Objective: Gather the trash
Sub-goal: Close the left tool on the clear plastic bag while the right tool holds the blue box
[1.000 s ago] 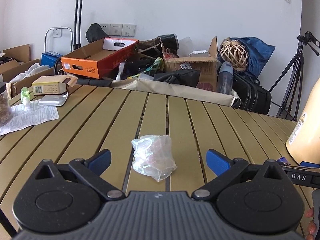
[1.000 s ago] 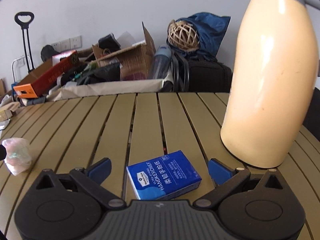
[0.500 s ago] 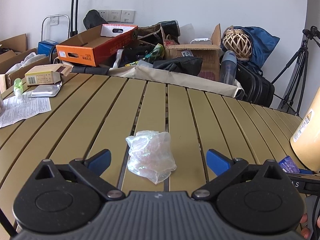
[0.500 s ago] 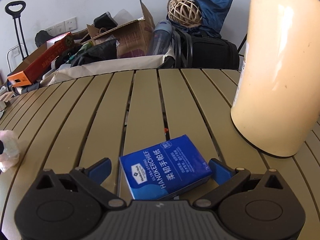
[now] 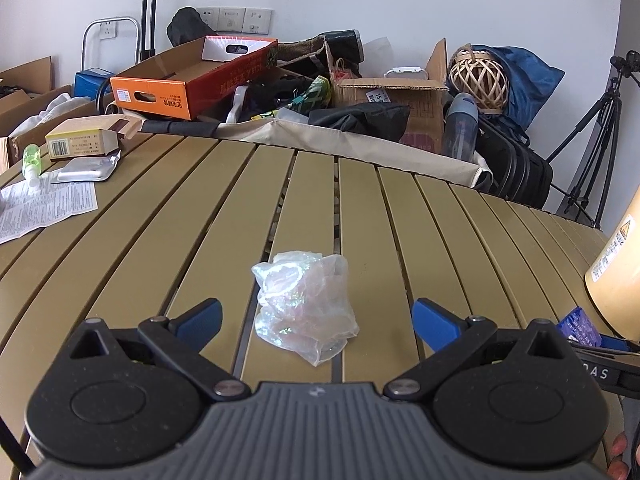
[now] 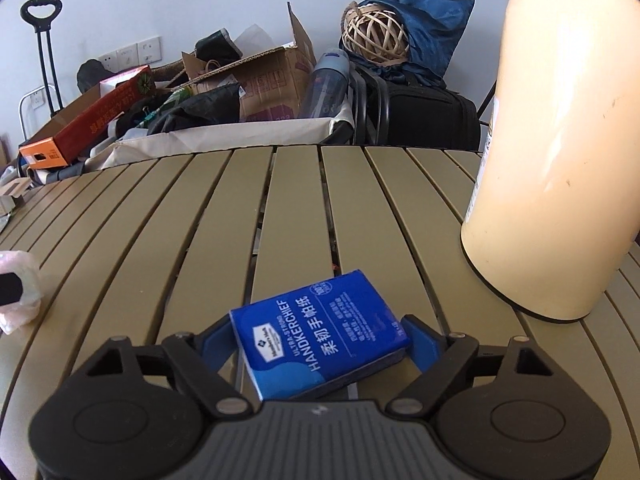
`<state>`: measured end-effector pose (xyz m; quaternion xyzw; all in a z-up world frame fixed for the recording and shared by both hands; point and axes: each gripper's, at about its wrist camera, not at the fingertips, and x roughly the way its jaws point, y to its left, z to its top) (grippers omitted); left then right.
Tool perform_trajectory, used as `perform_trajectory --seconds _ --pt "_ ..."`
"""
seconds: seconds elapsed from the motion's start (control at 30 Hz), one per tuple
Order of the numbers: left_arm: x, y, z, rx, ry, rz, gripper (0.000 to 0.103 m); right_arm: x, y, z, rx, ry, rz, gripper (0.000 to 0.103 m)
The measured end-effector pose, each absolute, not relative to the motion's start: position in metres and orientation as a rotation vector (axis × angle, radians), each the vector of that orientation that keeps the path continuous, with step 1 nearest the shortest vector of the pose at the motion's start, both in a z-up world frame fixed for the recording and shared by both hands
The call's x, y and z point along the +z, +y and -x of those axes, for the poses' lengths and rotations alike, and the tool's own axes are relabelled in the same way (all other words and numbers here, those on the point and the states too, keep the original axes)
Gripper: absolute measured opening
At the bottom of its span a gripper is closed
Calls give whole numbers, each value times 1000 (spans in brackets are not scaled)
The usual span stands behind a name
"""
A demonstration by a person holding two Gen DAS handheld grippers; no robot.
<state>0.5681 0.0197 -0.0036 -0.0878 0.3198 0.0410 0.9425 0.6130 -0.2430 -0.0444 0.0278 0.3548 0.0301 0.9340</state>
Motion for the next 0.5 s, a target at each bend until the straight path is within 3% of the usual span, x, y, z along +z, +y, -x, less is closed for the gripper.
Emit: perform_trajectory --seconds 0.3,0.4,0.5 --pt "-11 15 -573 104 651 138 102 -37 -254 -606 42 668 -115 86" --pt "-13 13 -574 100 653 124 90 -36 -256 -606 39 661 -128 86" --pt "-15 12 -576 85 665 122 71 -36 -257 -605 40 656 -133 86"
